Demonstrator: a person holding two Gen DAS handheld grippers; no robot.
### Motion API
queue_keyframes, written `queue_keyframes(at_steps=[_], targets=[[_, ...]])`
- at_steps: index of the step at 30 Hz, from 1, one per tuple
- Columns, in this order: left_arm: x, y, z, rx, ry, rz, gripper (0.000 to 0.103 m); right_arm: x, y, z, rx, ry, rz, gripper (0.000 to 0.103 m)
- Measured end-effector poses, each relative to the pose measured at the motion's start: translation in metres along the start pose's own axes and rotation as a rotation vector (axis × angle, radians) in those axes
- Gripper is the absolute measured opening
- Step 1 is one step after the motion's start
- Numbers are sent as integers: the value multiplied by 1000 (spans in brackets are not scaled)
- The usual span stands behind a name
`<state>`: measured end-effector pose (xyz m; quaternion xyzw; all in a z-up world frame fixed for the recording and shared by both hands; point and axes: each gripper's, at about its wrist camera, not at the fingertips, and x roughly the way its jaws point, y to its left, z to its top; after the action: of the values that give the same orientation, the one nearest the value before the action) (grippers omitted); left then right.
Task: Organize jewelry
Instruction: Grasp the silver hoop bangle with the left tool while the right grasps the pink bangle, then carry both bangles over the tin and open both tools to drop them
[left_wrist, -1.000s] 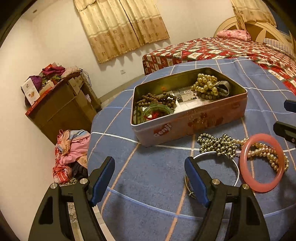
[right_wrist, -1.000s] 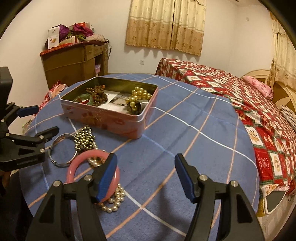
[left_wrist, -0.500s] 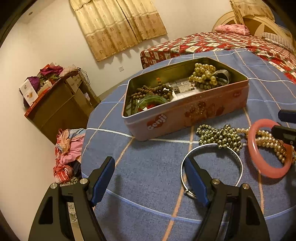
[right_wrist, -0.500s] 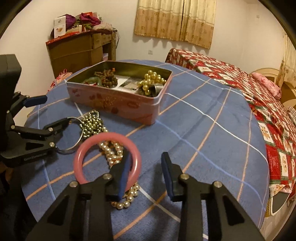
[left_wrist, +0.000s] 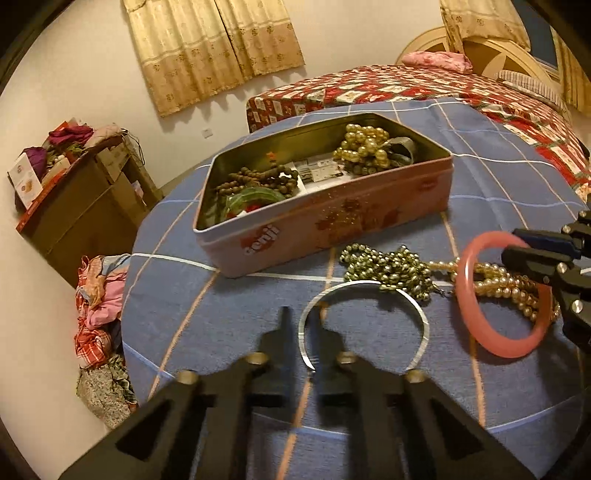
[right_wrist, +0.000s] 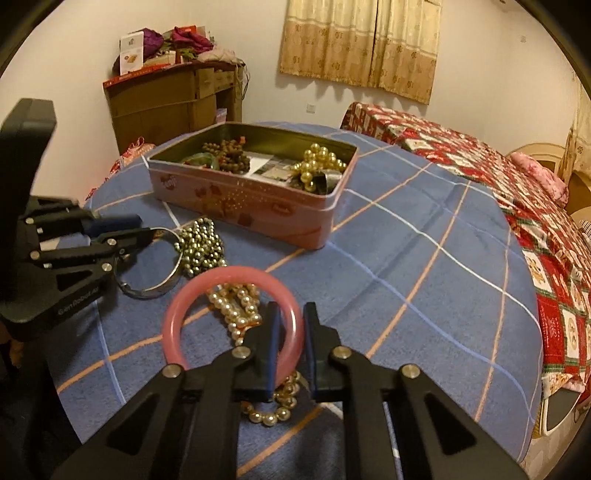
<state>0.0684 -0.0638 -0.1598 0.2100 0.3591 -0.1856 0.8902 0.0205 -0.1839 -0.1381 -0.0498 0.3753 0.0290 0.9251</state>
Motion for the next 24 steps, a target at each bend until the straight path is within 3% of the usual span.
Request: queue_keyframes(at_steps=[24], targets=[[-58,31,19,-58,-150,91,2,-35,-10,18,47,-167,7,13]])
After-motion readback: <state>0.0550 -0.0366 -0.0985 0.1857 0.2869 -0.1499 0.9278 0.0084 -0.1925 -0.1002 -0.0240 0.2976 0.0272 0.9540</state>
